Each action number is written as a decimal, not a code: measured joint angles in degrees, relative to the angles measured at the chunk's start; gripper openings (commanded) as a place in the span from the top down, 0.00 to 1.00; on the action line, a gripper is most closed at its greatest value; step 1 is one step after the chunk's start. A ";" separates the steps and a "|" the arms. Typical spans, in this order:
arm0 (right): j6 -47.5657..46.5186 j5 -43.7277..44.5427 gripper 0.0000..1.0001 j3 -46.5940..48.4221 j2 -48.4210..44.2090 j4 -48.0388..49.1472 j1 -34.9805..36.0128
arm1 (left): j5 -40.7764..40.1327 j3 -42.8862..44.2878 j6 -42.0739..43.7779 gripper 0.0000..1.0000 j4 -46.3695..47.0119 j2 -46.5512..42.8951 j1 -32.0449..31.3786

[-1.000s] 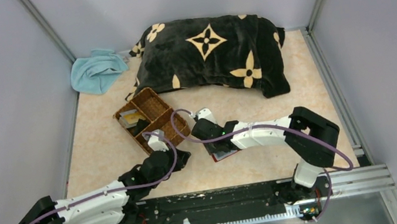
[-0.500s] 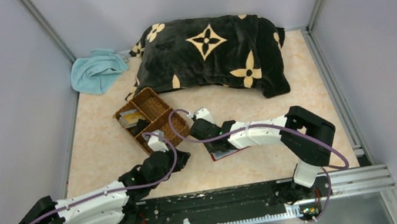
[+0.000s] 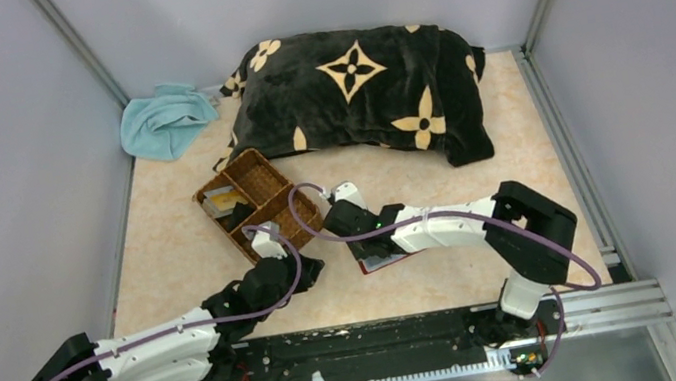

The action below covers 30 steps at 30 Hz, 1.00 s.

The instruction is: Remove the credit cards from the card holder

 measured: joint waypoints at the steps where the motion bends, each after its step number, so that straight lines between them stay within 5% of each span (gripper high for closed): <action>1: 0.11 -0.07 1.00 -0.02 -0.31 0.00 0.00 | 0.02 0.00 0.00 0.79 0.00 0.04 0.00; 9: 0.46 -0.26 1.00 -0.39 -3.54 -0.07 0.00 | 0.33 0.00 0.00 0.79 0.07 0.74 0.00; 11: 0.44 -0.28 0.73 -0.37 -3.56 -0.07 0.00 | 0.44 0.00 0.00 0.79 0.13 0.81 0.00; 13: 0.39 -0.37 0.64 -0.37 -3.56 -0.35 0.00 | 0.50 0.00 0.00 0.79 0.39 0.85 0.00; 30: 0.24 0.98 0.70 0.11 1.05 -1.68 0.17 | 0.63 -0.59 -0.13 0.79 0.61 0.46 0.00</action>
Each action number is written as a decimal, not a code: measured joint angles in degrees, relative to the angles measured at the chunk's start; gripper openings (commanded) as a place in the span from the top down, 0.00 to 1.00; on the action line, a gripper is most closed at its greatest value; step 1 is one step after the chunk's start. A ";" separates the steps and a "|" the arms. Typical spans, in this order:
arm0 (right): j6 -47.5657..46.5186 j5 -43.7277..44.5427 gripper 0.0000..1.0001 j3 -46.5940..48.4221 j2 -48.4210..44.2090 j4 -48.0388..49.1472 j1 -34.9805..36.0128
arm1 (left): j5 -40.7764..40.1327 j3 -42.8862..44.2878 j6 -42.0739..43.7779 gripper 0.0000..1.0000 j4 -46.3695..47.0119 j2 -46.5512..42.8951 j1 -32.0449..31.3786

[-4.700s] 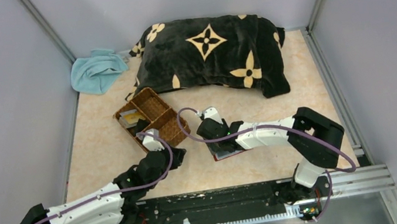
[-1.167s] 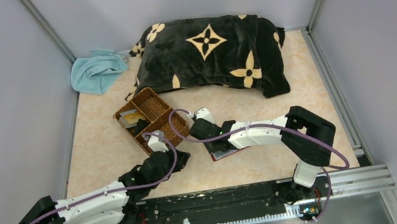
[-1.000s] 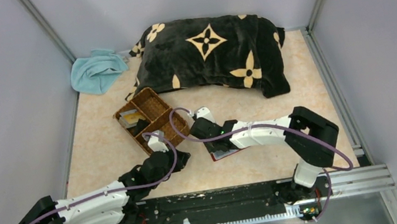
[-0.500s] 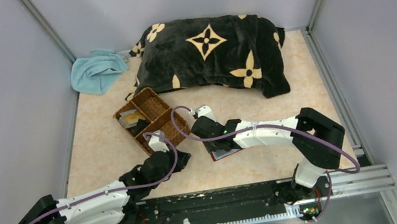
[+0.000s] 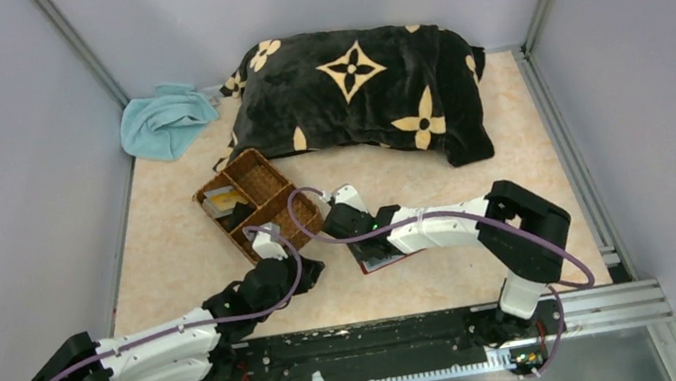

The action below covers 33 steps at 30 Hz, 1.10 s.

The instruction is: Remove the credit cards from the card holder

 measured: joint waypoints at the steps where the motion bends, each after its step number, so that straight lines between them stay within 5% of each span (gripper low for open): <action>1: 0.00 0.39 0.71 0.26 0.09 -0.26 0.13 | 0.00 -0.02 -0.02 0.79 0.02 0.00 0.00; 9: 0.00 2.69 0.73 1.70 1.16 -2.36 0.92 | 0.00 -0.31 -0.04 0.80 0.20 -0.02 0.00; 14: -0.22 3.98 1.00 2.91 2.19 -3.78 1.66 | 0.00 -0.81 -0.04 0.80 0.17 -0.42 0.00; 33: 0.24 6.34 1.00 4.44 3.02 -6.93 1.92 | 0.02 -0.85 -0.04 0.80 0.20 -1.09 0.02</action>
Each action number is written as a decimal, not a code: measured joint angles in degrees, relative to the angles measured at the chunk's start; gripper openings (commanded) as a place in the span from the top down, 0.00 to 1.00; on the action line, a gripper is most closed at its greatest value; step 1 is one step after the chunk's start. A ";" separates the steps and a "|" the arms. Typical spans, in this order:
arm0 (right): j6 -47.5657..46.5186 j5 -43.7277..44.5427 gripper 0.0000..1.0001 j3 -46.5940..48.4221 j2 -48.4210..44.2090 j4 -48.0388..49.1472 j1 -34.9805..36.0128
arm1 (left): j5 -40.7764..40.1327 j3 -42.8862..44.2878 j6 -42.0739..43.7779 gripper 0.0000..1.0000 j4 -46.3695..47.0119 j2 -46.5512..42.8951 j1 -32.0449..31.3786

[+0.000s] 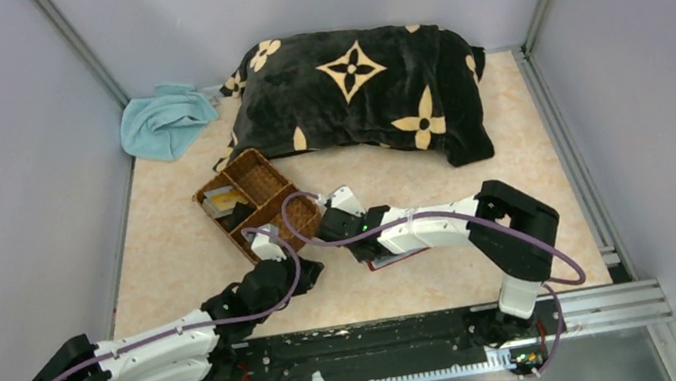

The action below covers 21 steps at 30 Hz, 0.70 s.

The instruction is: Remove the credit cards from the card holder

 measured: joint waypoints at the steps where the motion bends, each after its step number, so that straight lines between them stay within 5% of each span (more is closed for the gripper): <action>1: 0.00 0.07 1.00 0.00 -0.07 -0.26 -0.02 | 0.00 0.00 0.00 0.80 0.00 0.00 0.00; 13: -0.02 0.96 1.00 -0.37 -6.56 -1.11 -0.42 | 0.22 0.00 0.00 0.80 0.07 0.09 0.00; 17: 0.07 0.90 0.57 -0.37 -6.56 -1.09 -0.52 | 0.48 0.00 -0.02 0.80 0.28 0.66 0.00; 21: -0.26 0.72 0.54 -0.37 -6.12 -0.96 -0.46 | 0.72 0.00 -0.04 0.80 0.55 1.09 0.00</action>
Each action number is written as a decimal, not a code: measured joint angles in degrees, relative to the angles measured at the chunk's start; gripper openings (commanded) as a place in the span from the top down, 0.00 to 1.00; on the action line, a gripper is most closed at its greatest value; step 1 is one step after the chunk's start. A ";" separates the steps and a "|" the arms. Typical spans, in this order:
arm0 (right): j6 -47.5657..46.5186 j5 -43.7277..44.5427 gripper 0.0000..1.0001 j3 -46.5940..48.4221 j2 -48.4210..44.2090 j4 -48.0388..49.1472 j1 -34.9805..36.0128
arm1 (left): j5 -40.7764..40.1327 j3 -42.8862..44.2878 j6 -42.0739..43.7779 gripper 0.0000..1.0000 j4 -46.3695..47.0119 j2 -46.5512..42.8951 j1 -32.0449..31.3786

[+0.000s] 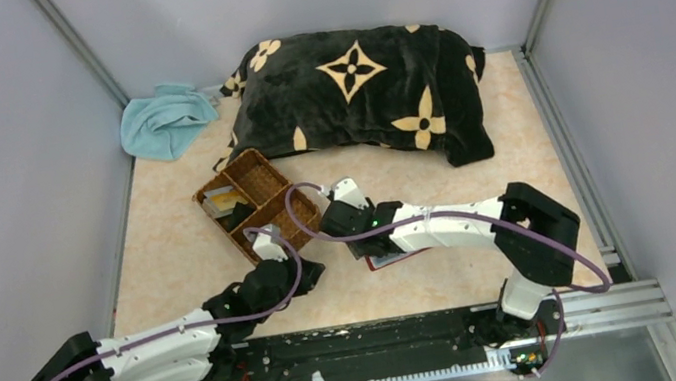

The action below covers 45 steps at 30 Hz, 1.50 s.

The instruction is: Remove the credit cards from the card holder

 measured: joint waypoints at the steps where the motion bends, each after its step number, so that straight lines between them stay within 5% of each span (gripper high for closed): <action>1: 0.00 -0.13 0.55 0.00 0.33 0.13 0.02 | 0.13 0.00 0.00 0.80 0.00 0.02 0.02; 8: 0.04 -1.16 0.59 0.00 5.31 0.90 0.07 | 0.24 -0.42 -0.39 0.80 -0.04 -0.59 0.02; 15: 0.55 -1.68 0.83 -0.02 5.84 1.18 0.07 | 0.24 -0.66 -0.57 0.80 -0.09 -1.18 0.02; 22: 1.07 -1.75 0.89 -0.39 5.84 1.86 0.04 | 0.28 -0.66 -0.57 0.80 -0.07 -1.16 0.02; 24: 1.07 -1.60 1.00 -0.42 5.84 2.05 0.04 | 0.28 -0.66 -0.57 0.80 -0.07 -1.16 0.02; 45: 1.07 -1.31 1.00 -2.49 -0.28 1.16 -3.04 | 0.28 -0.66 -0.57 0.80 -0.07 -1.18 0.02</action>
